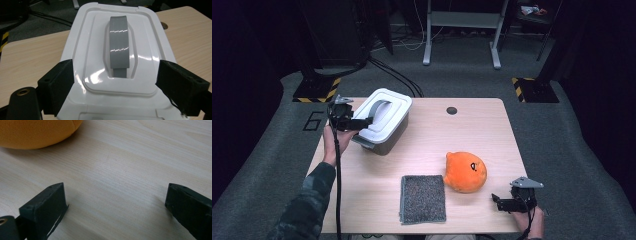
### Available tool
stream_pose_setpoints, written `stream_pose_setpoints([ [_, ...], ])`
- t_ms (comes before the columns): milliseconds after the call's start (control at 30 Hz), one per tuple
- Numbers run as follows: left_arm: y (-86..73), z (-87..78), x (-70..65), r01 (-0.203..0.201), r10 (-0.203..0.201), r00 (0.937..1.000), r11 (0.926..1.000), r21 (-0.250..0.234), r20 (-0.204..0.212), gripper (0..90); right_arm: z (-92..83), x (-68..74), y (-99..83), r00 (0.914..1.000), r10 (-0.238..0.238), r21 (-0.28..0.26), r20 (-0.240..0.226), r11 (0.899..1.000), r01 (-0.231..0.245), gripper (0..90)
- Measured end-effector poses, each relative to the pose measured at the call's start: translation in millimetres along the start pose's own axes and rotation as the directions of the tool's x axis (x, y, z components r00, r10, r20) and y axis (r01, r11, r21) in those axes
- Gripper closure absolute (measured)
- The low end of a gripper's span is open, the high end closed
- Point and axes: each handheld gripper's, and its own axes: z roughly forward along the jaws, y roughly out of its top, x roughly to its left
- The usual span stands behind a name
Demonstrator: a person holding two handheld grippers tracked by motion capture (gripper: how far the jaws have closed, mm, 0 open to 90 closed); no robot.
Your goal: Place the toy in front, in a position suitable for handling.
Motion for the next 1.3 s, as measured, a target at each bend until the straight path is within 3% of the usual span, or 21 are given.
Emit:
stream_pose_setpoints([
  [267,-20.3,-32.7,-1.9,-0.032,0.033,0.9993,0.9994,-0.014,0.019,5.1,0.0,0.1,0.2,1.0,0.0,0.002,0.002,1.0,0.0,2.4],
  [633,-62.3,-54.5,-11.0,-0.063,0.063,0.9979,0.9979,-0.015,0.015,0.0,0.4,0.5,0.8,0.9999,0.01,0.003,0.006,1.0,-0.01,2.4],
  [733,-83.6,-52.3,-14.9,-0.085,0.085,0.9964,0.9963,0.012,-0.001,0.0,0.4,0.4,0.8,1.0,0.007,0.004,0.005,1.0,-0.007,2.4],
  [900,-120.9,-42.3,-13.8,-0.075,0.076,0.9971,0.9939,0.081,-0.007,0.0,0.4,0.7,1.2,0.9999,0.011,0.007,0.007,1.0,-0.011,2.4],
  [1033,-152.9,-31.7,-11.9,-0.051,0.054,0.9984,0.9906,0.127,-0.018,0.0,0.5,0.2,1.8,0.9999,0.01,0.011,0.009,1.0,-0.01,2.5],
  [1200,-181.5,-21.1,-10.5,0.005,-0.003,0.9999,0.9874,0.158,-0.014,0.0,0.3,-0.3,2.3,0.9999,0.011,0.015,0.005,1.0,-0.011,3.1],
  [1300,-193.1,-13.3,-11.9,0.018,-0.013,0.9994,0.986,0.166,-0.034,0.0,0.0,-0.5,2.8,0.9999,0.009,0.021,0.006,1.0,-0.009,3.3],
])
